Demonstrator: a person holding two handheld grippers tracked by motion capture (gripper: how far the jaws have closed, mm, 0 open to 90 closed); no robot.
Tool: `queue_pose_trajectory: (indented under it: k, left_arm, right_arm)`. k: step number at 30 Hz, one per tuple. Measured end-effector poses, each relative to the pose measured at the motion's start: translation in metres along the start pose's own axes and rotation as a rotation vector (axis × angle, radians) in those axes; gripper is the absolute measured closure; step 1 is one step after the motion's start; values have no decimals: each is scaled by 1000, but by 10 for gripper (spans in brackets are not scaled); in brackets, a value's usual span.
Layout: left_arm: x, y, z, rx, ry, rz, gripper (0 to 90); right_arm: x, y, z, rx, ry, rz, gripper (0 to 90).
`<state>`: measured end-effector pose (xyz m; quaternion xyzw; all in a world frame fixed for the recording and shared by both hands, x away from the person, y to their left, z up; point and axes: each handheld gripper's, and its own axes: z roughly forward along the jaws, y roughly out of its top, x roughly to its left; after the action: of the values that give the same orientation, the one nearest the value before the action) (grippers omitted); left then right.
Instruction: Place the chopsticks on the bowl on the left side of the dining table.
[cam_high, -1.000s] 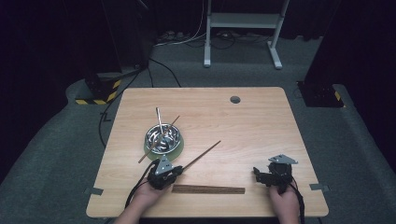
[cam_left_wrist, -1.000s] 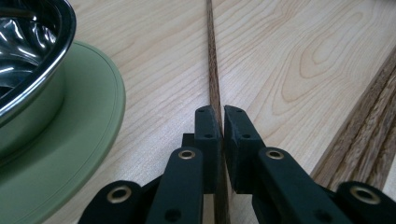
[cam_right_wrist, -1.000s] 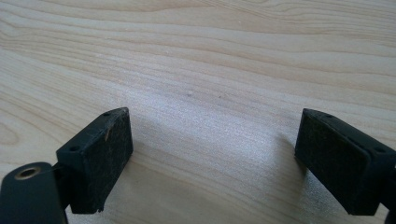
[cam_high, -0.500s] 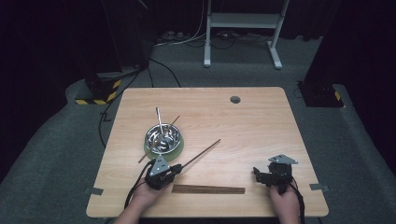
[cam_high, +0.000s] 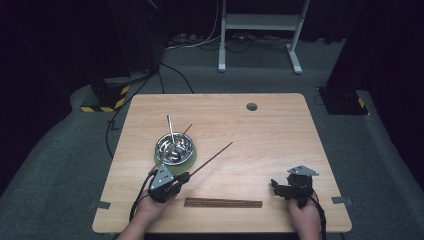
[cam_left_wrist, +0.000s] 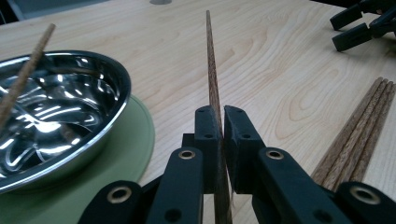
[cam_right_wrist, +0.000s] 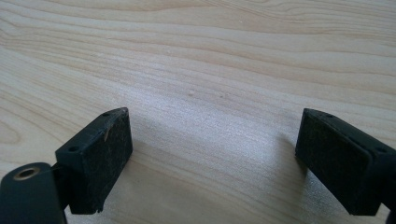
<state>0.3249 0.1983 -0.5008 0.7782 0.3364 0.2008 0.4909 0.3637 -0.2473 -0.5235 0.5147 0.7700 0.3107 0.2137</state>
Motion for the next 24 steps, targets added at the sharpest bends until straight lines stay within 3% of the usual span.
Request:
queue_pose_trajectory:
  k: [6,15,24]
  left_arm:
    - [3,-1,-13,-18,30,-19,839]
    - [3,3,-20,-46,64,-14,839]
    - [16,1,-29,-50,105,-12,840]
  right_arm:
    - [1,0,2,-15,-5,-3,103]
    - [1,0,0,-1,4,-7,105]
    - [1,1,1,-2,11,-17,105]
